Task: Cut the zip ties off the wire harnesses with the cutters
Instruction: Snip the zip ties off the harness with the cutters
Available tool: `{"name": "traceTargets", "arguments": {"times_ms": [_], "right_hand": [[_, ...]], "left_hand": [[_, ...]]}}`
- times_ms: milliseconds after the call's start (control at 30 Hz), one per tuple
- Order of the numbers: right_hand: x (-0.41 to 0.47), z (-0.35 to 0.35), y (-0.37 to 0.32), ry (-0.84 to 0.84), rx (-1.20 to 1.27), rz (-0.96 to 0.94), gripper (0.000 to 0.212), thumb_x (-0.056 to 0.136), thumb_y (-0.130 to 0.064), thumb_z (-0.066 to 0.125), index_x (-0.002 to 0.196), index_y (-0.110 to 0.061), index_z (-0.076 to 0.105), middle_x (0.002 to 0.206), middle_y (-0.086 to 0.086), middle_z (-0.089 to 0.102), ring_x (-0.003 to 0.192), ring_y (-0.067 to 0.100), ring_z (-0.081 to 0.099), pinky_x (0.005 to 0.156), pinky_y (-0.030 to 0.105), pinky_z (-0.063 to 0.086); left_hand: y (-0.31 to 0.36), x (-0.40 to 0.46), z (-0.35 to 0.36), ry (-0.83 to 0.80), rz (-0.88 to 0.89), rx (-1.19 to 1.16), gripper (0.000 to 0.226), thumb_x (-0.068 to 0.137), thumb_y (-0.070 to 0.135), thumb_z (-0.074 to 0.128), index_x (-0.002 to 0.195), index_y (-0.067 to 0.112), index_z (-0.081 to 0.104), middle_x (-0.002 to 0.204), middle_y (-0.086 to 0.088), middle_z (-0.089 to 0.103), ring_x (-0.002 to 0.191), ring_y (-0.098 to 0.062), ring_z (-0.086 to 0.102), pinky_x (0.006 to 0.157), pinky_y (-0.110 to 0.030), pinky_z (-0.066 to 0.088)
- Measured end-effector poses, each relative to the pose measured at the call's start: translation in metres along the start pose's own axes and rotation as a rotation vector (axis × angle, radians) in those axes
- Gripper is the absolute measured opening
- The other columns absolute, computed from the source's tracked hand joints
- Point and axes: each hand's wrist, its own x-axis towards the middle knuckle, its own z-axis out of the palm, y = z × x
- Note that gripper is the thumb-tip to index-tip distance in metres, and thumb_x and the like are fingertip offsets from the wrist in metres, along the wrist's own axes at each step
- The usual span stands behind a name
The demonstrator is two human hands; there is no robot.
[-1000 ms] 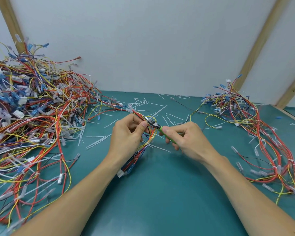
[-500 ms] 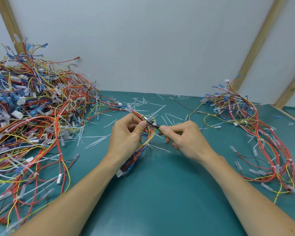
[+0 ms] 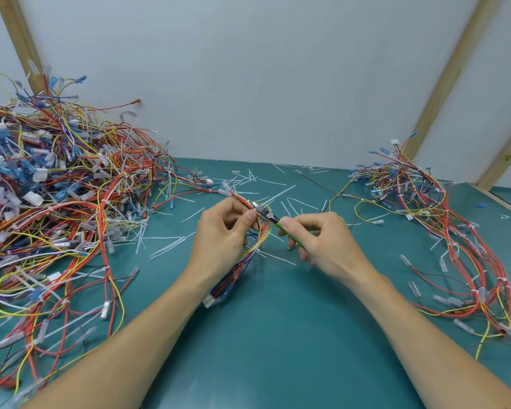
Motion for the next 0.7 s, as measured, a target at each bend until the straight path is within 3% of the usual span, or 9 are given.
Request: {"name": "traceTargets", "arguments": {"times_ms": [100,233,333,533,700], "right_hand": [[-0.0007,0.002,0.0001,0.005,0.019,0.005,0.051,0.081,-0.071,0.062,0.077,-0.022,0.076,0.07,0.0,0.07,0.052,0.019,0.062,0.051,0.034,0.05],[0.0001,0.003,0.0004,-0.032,0.014,-0.001,0.04,0.084,-0.066,0.07,0.076,-0.027,0.074,0.069,-0.003,0.069,0.05,0.015,0.058,0.045,0.023,0.045],[0.0004,0.0006,-0.0001,-0.052,0.019,0.0,0.044,0.082,-0.071,0.066,0.075,-0.028,0.076,0.066,-0.002,0.067,0.049,0.015,0.055,0.044,0.02,0.042],[0.0015,-0.0033,0.0033,-0.122,0.074,0.022,0.044,0.074,-0.068,0.071,0.082,-0.024,0.076,0.079,-0.001,0.074,0.065,0.023,0.072,0.055,0.031,0.053],[0.0046,0.0003,0.005,-0.079,0.035,0.019,0.051,0.077,-0.068,0.068,0.077,-0.018,0.075,0.067,0.0,0.069,0.051,0.018,0.058,0.046,0.026,0.043]], "left_hand": [[0.0002,0.0001,-0.0008,0.001,0.004,0.001,0.016,0.099,0.011,0.063,0.082,0.01,0.062,0.066,0.005,0.071,0.049,-0.01,0.051,0.052,-0.017,0.043],[0.0,-0.0005,-0.0019,0.008,0.009,0.011,0.016,0.099,0.012,0.062,0.083,0.009,0.062,0.068,0.004,0.072,0.049,-0.011,0.051,0.052,-0.018,0.043],[-0.0006,-0.0006,-0.0018,0.003,0.014,0.023,0.016,0.099,0.013,0.062,0.084,0.011,0.062,0.069,0.003,0.072,0.052,-0.017,0.05,0.053,-0.023,0.044],[-0.0021,-0.0004,-0.0011,-0.007,0.01,0.049,0.016,0.098,0.013,0.064,0.082,0.012,0.063,0.068,0.004,0.071,0.051,-0.014,0.052,0.054,-0.023,0.044],[0.0005,-0.0007,-0.0012,0.008,0.015,0.035,0.016,0.099,0.011,0.063,0.083,0.011,0.062,0.067,0.004,0.071,0.049,-0.011,0.052,0.054,-0.019,0.044]]}}
